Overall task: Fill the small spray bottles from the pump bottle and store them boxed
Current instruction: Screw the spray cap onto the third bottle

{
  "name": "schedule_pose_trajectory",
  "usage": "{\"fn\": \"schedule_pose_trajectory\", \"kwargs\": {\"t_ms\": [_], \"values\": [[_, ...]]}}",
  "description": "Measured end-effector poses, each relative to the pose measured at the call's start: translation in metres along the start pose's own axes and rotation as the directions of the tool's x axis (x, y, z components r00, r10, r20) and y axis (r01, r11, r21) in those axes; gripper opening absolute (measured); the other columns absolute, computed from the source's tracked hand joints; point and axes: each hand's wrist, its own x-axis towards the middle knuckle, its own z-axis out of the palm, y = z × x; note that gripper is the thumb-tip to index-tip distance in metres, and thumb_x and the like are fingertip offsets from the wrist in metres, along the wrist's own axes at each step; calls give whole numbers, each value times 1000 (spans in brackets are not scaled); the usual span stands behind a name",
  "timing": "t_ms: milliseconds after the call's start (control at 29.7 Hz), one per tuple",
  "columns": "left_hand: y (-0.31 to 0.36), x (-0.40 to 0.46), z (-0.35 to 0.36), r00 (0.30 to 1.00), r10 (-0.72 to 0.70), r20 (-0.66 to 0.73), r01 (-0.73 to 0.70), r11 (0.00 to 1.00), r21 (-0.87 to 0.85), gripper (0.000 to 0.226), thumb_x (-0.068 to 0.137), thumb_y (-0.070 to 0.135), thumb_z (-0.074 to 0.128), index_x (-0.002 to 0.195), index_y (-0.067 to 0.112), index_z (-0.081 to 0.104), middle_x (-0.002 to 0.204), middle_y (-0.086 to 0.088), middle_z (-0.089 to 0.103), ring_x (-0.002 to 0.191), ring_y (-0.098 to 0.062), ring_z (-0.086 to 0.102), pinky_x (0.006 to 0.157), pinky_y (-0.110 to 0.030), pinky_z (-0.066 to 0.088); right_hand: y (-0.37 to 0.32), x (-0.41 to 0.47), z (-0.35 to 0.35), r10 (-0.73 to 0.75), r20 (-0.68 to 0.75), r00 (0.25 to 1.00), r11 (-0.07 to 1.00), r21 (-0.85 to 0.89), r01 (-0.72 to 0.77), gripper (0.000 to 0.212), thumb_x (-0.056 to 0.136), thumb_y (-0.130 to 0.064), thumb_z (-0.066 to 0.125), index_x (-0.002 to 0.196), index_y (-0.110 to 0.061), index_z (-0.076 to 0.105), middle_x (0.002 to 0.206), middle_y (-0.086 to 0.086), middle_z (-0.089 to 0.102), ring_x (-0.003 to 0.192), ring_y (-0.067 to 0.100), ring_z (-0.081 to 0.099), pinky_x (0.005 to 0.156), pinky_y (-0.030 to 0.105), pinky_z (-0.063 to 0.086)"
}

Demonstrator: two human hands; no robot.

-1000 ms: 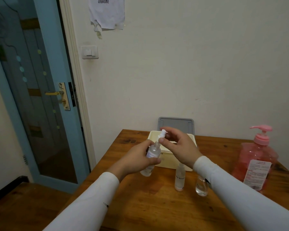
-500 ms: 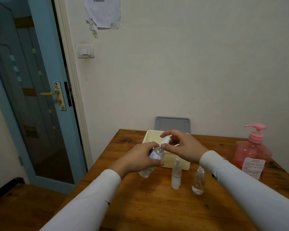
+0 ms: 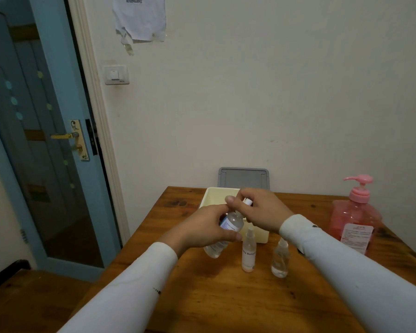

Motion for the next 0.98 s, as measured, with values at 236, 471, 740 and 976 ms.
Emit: {"fn": "schedule_pose_trajectory", "kwargs": {"t_ms": [236,471,740,976], "values": [[-6,0,-4,1000,-19,-5,19,999,27,47,80,43,72,121,31,55,110,9,61,97,-11,59,83,-29,55,5,-3,-16,17,267,964,962,259,-88,18,88,-30,62,99,-16,66,81,1,71,70,11,69,58,16,50],[-4,0,-2,1000,-19,-2,19,1000,-6,52,80,40,73,127,35,51,113,12,59,102,-11,58,86,-28,53,6,1,-11,55,192,980,995,71,-70,32,86,-54,56,100,-26,62,87,-9,68,68,7,66,55,14,46],[-3,0,-2,1000,-10,7,10,1000,-2,47,79,43,73,121,32,55,109,9,62,96,-11,60,83,-29,55,0,-2,-4,39,47,998,992,120,-44,49,87,-63,44,82,-19,66,71,-4,68,57,9,66,57,23,53],[-8,-1,-3,999,-38,-11,38,999,12,46,80,44,72,121,32,55,111,8,61,97,-12,60,83,-29,55,3,-2,-12,37,254,966,974,208,-92,25,89,-38,59,97,-14,63,78,0,70,67,13,70,59,18,52]]}}
